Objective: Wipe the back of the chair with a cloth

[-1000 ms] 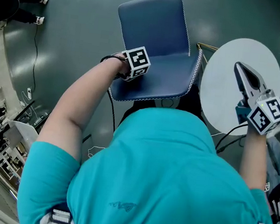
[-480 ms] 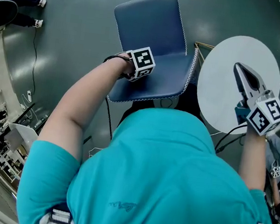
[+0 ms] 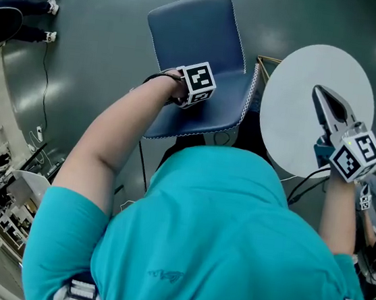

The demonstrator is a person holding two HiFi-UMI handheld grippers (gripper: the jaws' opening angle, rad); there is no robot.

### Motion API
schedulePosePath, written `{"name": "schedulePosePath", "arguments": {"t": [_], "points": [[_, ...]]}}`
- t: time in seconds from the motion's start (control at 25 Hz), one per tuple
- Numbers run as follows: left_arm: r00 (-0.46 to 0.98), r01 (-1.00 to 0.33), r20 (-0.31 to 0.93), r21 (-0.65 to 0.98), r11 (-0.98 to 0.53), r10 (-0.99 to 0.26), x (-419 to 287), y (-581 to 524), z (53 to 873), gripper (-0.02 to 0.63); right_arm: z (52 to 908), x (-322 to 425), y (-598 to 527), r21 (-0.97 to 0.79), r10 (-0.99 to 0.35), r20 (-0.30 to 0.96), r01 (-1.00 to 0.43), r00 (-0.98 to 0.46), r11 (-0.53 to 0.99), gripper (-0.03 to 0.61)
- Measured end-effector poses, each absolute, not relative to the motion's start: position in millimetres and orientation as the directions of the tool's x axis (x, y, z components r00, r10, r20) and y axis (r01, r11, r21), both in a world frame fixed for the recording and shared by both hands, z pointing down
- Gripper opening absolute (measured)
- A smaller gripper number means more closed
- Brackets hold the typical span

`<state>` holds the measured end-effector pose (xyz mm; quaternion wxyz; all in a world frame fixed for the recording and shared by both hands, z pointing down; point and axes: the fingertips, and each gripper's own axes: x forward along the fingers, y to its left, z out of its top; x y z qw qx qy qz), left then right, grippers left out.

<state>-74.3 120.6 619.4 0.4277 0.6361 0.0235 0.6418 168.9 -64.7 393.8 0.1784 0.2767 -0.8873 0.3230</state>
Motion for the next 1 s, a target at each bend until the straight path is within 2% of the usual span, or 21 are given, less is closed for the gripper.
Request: {"name": "schedulePosePath", "arguments": {"t": [1.0], "points": [[0.133, -0.421, 0.828, 0.545, -0.725, 0.545, -14, 86, 612, 0.058, 394, 212, -57, -0.484, -0.437, 0.486, -0.649, -0.757, 0.586, -0.008]]}}
